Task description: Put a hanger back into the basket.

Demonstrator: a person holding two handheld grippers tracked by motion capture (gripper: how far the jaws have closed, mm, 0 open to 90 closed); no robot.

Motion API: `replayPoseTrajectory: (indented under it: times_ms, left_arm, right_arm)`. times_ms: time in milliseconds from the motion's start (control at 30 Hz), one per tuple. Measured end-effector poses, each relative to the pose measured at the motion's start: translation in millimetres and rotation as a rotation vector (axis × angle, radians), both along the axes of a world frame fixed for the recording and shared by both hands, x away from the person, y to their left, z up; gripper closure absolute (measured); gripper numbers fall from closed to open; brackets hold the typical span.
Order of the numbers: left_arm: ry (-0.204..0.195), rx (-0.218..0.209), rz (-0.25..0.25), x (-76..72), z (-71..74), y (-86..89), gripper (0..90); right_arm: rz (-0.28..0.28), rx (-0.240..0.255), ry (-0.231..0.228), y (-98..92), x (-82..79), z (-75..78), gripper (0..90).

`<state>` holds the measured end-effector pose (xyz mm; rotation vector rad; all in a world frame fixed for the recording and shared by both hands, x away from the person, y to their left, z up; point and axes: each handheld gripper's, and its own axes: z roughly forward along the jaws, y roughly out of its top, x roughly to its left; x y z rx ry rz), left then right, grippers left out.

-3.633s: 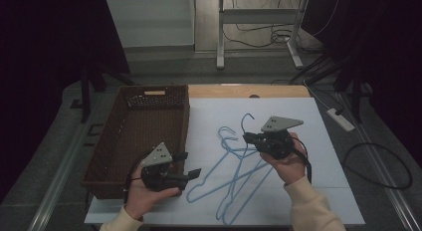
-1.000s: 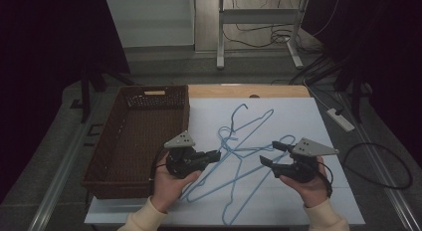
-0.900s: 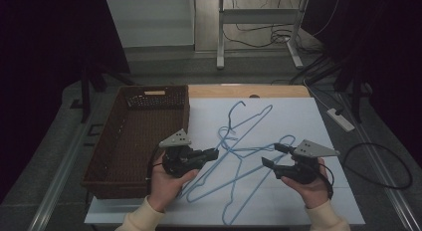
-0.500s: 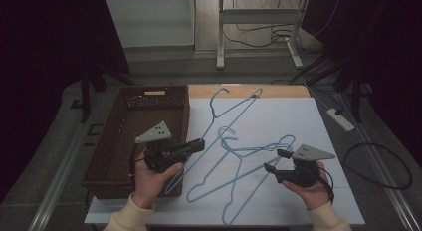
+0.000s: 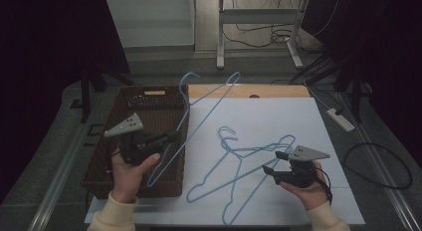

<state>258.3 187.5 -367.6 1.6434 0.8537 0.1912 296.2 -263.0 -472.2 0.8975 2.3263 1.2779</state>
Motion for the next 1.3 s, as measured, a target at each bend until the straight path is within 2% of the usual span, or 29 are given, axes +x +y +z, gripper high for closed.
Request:
replayPoseTrajectory:
  times_ms: [100,367,500,667,833,967,1233,1300]
  left_arm:
    - [0.004,-0.017,0.020,1.9,-0.8,8.6,86.7]
    - [0.003,-0.013,0.062,4.7,-1.5,26.9,86.7]
    - [-0.003,0.008,0.101,3.9,-0.9,38.9,86.7]
    - [-0.007,0.032,0.125,3.6,-4.7,54.5,86.6]
    - [-0.008,0.084,0.139,4.8,-10.8,66.0,86.6]
    - [0.015,0.127,0.156,8.4,-18.5,73.6,86.7]
    - [0.057,0.156,0.186,16.1,-32.0,88.3,86.6]
    - [0.059,0.152,0.186,17.3,-33.7,90.3,86.6]
  right_arm:
    - [0.005,-0.007,0.006,0.7,0.1,-0.4,28.8]
    - [0.005,-0.012,0.009,1.2,0.1,-1.1,28.7]
    - [0.011,-0.010,0.008,0.7,-0.6,-0.5,28.7]
    - [0.008,-0.008,0.006,-0.7,-0.2,-0.5,28.7]
    - [0.008,-0.013,0.006,-0.9,0.0,-1.1,28.7]
    - [0.006,-0.017,0.007,-0.9,0.3,-1.8,28.7]
    - [0.004,-0.026,0.007,-1.9,0.9,-2.2,28.6]
    - [0.004,-0.027,0.009,-2.2,1.3,-2.8,28.6]
